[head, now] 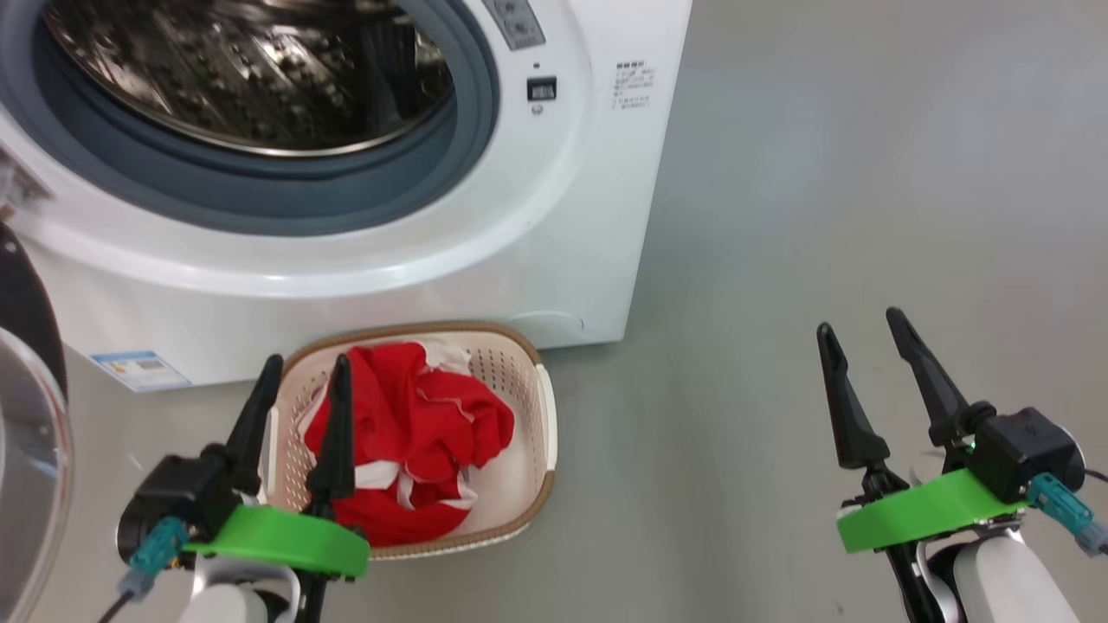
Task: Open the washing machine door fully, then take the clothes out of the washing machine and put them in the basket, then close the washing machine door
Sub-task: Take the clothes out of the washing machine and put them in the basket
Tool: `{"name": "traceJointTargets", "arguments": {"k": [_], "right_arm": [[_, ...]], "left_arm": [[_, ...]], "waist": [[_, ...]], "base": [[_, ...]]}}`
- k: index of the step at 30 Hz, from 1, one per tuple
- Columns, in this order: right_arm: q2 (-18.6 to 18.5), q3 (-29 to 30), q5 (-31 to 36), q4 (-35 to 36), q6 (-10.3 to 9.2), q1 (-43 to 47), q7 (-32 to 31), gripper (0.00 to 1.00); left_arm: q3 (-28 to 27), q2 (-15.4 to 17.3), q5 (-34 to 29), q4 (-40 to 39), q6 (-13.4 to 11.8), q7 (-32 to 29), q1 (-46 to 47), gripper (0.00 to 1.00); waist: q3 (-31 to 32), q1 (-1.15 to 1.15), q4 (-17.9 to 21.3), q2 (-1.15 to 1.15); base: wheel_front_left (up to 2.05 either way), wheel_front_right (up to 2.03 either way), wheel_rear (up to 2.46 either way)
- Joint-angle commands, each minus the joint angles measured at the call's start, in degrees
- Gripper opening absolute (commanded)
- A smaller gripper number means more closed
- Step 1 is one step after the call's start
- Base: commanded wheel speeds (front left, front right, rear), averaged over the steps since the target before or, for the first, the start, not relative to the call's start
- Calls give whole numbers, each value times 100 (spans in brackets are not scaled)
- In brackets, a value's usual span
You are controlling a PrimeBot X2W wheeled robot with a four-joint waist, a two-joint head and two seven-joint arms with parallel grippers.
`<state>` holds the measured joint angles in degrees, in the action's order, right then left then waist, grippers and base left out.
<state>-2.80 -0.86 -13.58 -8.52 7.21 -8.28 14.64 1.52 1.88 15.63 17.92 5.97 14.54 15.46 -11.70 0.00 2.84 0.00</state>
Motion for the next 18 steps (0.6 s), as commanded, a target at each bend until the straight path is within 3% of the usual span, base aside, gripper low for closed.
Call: {"name": "traceJointTargets", "arguments": {"k": [1,18], "right_arm": [[-8,-103,14,109,28,52,36,100],[-8,308,114,165,28,737,36,100]], "left_arm": [[-159,100,-76,-259,-40,46,-107,100],[-294,135,-524,-977,-190,46,-1174,100]], "waist": [[273,0,-43,0],[1211,0,-79,0]], "base": [[0,0,0],[0,0,0]]}}
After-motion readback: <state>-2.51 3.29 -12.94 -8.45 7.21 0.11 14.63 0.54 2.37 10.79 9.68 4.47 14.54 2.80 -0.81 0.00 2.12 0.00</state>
